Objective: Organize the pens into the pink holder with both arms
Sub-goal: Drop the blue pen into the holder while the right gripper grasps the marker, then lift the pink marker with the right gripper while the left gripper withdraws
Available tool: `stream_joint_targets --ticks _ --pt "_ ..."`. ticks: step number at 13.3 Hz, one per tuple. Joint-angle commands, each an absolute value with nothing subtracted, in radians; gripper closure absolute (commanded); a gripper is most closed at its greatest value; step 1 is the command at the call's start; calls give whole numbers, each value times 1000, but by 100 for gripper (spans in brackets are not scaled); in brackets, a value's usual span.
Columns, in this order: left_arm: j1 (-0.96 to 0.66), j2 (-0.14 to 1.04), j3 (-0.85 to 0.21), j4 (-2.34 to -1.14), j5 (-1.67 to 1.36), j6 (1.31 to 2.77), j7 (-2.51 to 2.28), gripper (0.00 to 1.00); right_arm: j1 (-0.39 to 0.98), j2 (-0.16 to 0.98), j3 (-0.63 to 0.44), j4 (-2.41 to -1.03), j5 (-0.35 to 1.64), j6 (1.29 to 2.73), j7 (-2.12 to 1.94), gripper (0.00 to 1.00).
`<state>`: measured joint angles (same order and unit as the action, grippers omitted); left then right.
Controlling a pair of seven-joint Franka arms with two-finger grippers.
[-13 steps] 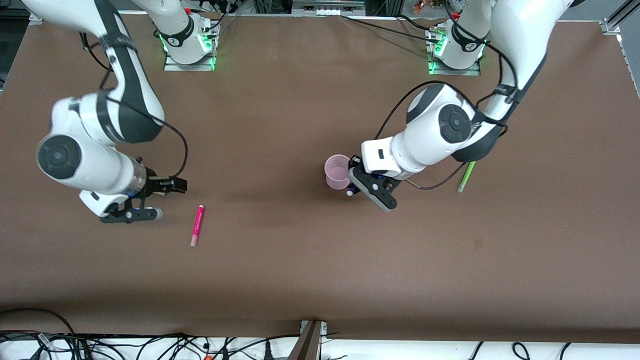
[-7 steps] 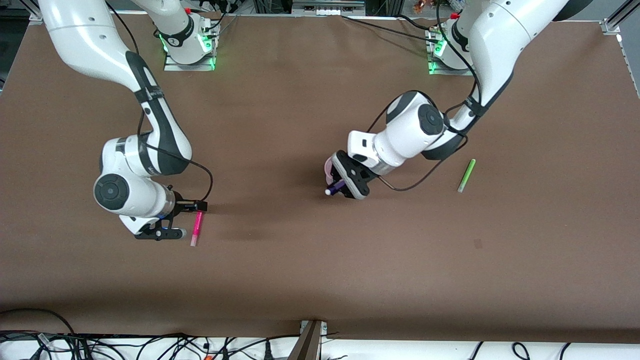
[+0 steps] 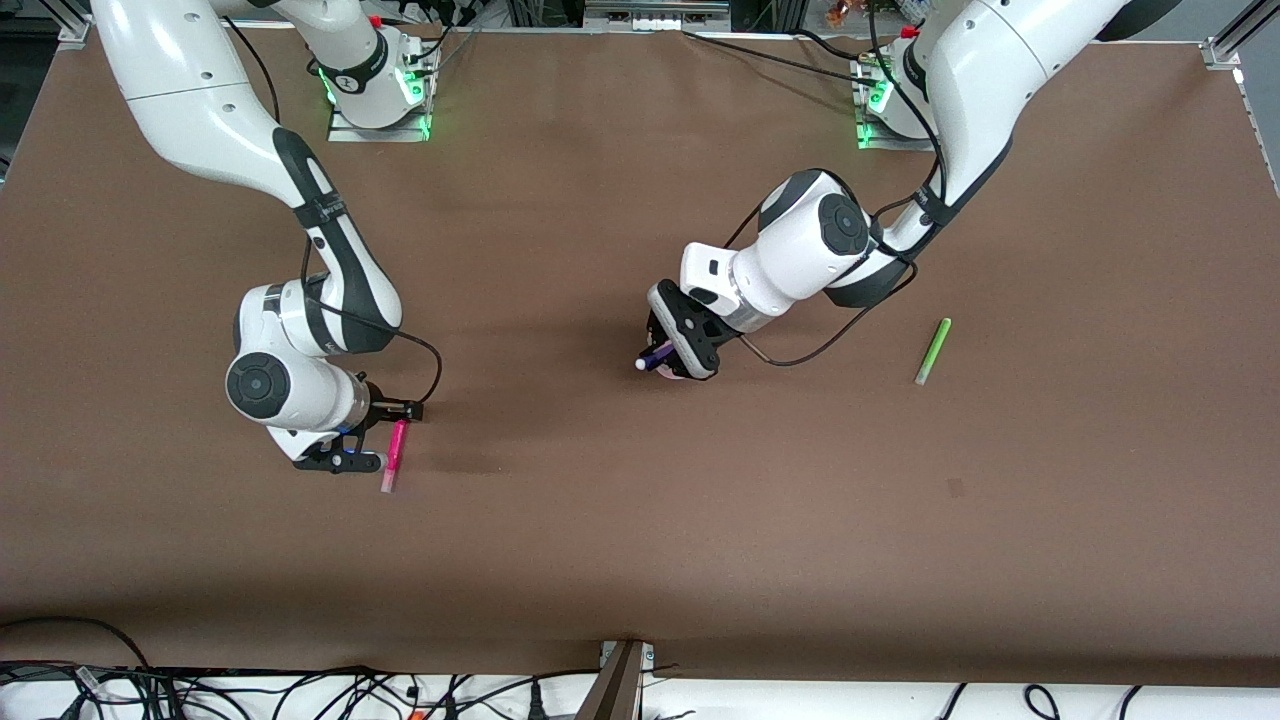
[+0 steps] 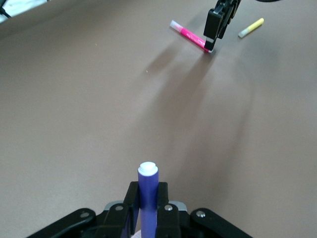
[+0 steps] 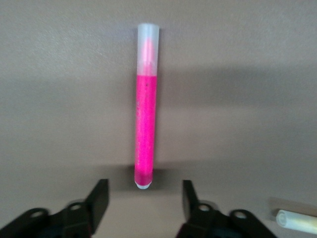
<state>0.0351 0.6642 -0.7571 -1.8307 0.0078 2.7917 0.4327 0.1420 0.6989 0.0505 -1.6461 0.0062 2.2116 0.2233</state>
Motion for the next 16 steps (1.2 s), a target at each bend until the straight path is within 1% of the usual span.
stream_joint_targets --ticks 1,2,5,6,8,9,10,11,12,13,16 --pt "43 653 -764 -1862 0 2807 460 62 132 703 55 -1660 25 2235 227 41" --pt "41 652 -764 -1862 0 2807 460 1 130 706 55 -1660 25 2237 227 43" --pt "46 637 -768 -1855 0 2804 449 0 130 724 55 -1660 26 2250 229 52" --pt "51 627 -770 -1855 0 2798 442 0 129 726 55 -1660 26 2252 229 56" --pt "60 617 -772 -1850 -8 2766 437 0 129 726 55 -1658 44 2253 229 71" --pt "77 601 -772 -1844 -14 2720 433 0 129 726 55 -1658 52 2252 227 79" --pt "99 583 -781 -1829 -23 2638 410 0 130 726 55 -1655 54 2249 229 88" --pt "138 560 -811 -1789 -31 2512 387 0 130 726 55 -1652 54 2244 227 97" --pt "171 548 -831 -1742 -32 2373 361 0 130 726 55 -1651 52 2241 227 100" --pt "199 539 -844 -1686 -31 2224 342 0 130 724 55 -1648 54 2240 224 100" --pt "254 523 -833 -1515 -15 1811 310 0 140 716 57 -1638 54 2224 232 100"
